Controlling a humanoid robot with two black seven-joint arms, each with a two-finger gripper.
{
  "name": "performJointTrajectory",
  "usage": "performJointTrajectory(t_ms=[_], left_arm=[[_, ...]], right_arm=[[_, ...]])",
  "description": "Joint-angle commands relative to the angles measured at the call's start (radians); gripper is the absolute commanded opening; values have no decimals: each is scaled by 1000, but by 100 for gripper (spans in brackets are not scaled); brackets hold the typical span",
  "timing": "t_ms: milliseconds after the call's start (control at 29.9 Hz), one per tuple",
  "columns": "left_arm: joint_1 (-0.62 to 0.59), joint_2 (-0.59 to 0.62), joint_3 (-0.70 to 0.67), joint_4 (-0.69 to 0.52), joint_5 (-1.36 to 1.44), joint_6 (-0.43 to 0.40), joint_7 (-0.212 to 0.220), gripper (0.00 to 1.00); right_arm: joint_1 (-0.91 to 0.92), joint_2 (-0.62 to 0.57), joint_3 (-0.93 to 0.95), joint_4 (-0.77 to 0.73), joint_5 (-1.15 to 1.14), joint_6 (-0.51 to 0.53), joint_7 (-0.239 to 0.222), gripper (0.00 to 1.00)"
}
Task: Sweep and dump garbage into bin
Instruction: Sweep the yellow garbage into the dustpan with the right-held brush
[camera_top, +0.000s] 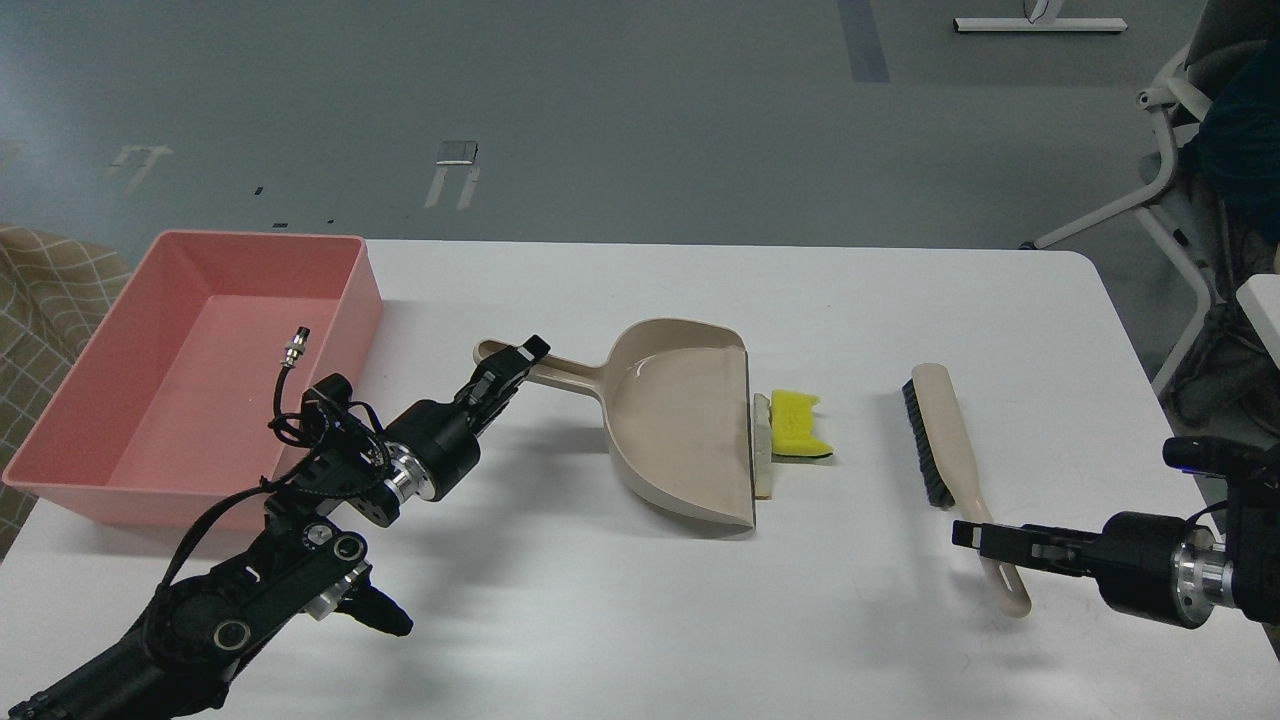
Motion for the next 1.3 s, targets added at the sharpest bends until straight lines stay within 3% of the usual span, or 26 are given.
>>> performJointTrajectory(t_ms=[0, 367, 534, 568, 935, 1269], left_arm=[[0, 0, -1, 0, 0, 0, 0, 0], [3, 0, -1, 0, -2, 0, 0, 0], [0, 0, -1, 0, -2, 0, 0, 0], [3, 0, -1, 0, -2, 0, -2, 0], [0, 0, -1, 0, -2, 0, -2, 0], [3, -2, 0, 0, 0, 0, -2, 0]], right_arm=[[0, 4, -3, 2, 1, 1, -12, 43], [0, 4, -3, 0, 1, 1, -13, 42], [0, 4, -1, 2, 1, 1, -13, 4], [-1, 4, -1, 2, 2, 1, -13, 1], [19, 3, 3, 2, 2, 1, -15, 0], [43, 32, 2, -21, 1, 3, -50, 0]])
